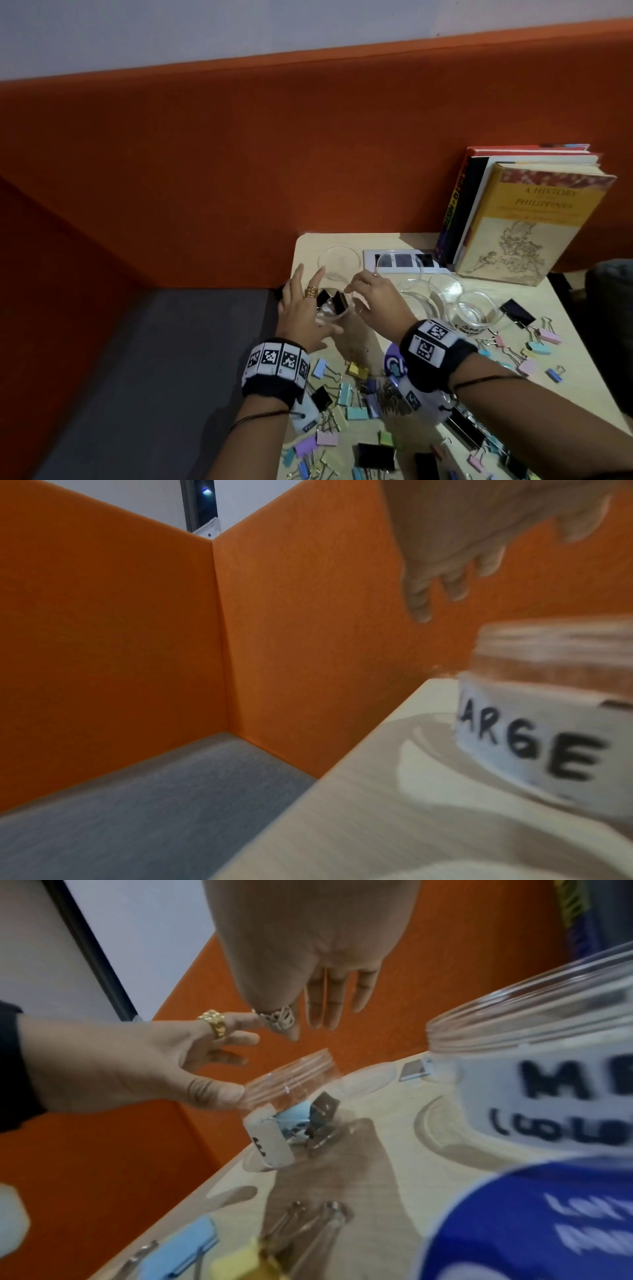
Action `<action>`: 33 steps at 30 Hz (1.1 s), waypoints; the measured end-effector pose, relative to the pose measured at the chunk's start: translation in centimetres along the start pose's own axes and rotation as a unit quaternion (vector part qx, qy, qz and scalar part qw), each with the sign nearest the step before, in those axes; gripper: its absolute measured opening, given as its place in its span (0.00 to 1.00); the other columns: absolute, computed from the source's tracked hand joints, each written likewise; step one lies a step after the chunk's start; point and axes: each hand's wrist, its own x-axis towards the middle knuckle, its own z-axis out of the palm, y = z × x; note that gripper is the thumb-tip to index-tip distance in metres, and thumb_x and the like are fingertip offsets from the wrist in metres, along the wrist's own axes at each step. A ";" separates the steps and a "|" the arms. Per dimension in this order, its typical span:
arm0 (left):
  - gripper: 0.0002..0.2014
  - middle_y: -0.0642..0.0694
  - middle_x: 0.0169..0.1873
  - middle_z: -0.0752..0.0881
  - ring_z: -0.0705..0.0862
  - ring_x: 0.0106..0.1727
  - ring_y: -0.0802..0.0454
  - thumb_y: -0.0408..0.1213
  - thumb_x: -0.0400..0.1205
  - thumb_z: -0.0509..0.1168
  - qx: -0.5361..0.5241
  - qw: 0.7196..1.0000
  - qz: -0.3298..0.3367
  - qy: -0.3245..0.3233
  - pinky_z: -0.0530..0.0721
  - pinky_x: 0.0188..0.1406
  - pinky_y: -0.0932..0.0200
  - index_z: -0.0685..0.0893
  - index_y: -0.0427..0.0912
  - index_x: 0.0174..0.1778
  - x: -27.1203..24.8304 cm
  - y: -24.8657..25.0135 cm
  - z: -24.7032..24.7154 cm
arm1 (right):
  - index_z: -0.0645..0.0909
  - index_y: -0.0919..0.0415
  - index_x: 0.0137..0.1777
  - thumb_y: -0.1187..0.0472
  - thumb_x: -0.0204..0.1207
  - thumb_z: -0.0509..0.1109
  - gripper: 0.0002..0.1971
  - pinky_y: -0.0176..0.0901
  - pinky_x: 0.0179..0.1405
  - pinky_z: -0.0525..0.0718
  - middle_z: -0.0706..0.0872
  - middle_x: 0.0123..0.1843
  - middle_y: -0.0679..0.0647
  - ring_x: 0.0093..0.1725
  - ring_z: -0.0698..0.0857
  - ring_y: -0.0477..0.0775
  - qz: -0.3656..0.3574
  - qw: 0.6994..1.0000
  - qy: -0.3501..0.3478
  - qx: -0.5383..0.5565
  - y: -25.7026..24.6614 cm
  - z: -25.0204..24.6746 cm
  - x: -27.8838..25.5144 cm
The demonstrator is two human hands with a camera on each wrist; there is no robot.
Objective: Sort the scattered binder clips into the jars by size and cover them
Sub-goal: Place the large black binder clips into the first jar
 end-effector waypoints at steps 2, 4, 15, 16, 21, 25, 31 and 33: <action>0.46 0.51 0.79 0.51 0.53 0.80 0.49 0.50 0.66 0.78 0.005 0.999 0.025 0.025 0.62 0.77 0.45 0.58 0.63 0.77 -2.2 1.0 0.1 | 0.84 0.62 0.50 0.75 0.68 0.65 0.14 0.45 0.51 0.81 0.84 0.52 0.57 0.51 0.83 0.57 0.009 0.999 -0.004 0.042 1.0 -0.4 -2.4; 0.35 0.52 0.73 0.61 0.60 0.76 0.51 0.47 0.69 0.76 0.003 0.998 0.055 0.009 0.68 0.76 0.51 0.68 0.61 0.71 -4.5 2.0 1.3 | 0.85 0.61 0.50 0.76 0.71 0.63 0.14 0.45 0.53 0.83 0.86 0.51 0.56 0.50 0.84 0.54 0.027 0.998 -0.044 0.044 2.0 -0.9 -5.2; 0.22 0.44 0.66 0.66 0.69 0.65 0.42 0.39 0.77 0.69 0.151 0.977 0.039 -0.144 0.76 0.65 0.48 0.77 0.50 0.68 -4.8 3.3 7.9 | 0.73 0.52 0.70 0.58 0.74 0.69 0.23 0.48 0.70 0.73 0.72 0.72 0.56 0.71 0.71 0.58 0.125 0.969 -0.211 -0.011 3.8 0.2 -12.6; 0.20 0.43 0.65 0.67 0.70 0.65 0.41 0.38 0.78 0.69 0.161 0.975 0.039 -0.146 0.76 0.65 0.48 0.77 0.48 0.67 -4.7 3.5 8.0 | 0.71 0.51 0.71 0.59 0.75 0.67 0.24 0.50 0.69 0.74 0.71 0.73 0.56 0.72 0.70 0.59 0.122 0.966 -0.226 -0.032 3.7 0.2 -12.7; 0.12 0.41 0.62 0.70 0.73 0.62 0.42 0.30 0.79 0.67 0.142 0.979 0.033 -0.144 0.79 0.57 0.52 0.79 0.43 0.57 -4.8 3.9 8.7 | 0.74 0.55 0.66 0.67 0.72 0.67 0.22 0.50 0.60 0.78 0.74 0.66 0.57 0.67 0.73 0.60 0.116 0.970 -0.207 -0.048 3.4 0.7 -13.0; 0.12 0.42 0.63 0.73 0.74 0.64 0.44 0.34 0.80 0.66 0.145 0.980 0.051 -0.130 0.77 0.60 0.53 0.79 0.45 0.59 -5.2 4.1 8.5 | 0.77 0.58 0.61 0.66 0.75 0.64 0.15 0.48 0.55 0.74 0.79 0.61 0.58 0.63 0.74 0.61 0.113 0.970 -0.204 -0.072 3.4 1.0 -13.3; 0.11 0.46 0.58 0.75 0.78 0.61 0.49 0.36 0.79 0.68 0.013 0.995 0.096 -0.018 0.81 0.61 0.54 0.84 0.45 0.56 -3.7 8.2 6.8 | 0.78 0.63 0.60 0.64 0.76 0.62 0.13 0.49 0.57 0.75 0.81 0.58 0.61 0.62 0.76 0.60 0.113 0.976 -0.181 -0.041 4.0 1.3 -13.7; 0.09 0.47 0.56 0.76 0.78 0.60 0.51 0.32 0.78 0.68 -0.074 0.991 0.111 0.000 0.80 0.61 0.66 0.85 0.43 0.54 -2.6 10.1 6.4 | 0.82 0.65 0.54 0.61 0.77 0.62 0.12 0.52 0.55 0.77 0.83 0.53 0.64 0.57 0.80 0.63 0.123 0.981 -0.147 0.018 4.2 0.9 -13.9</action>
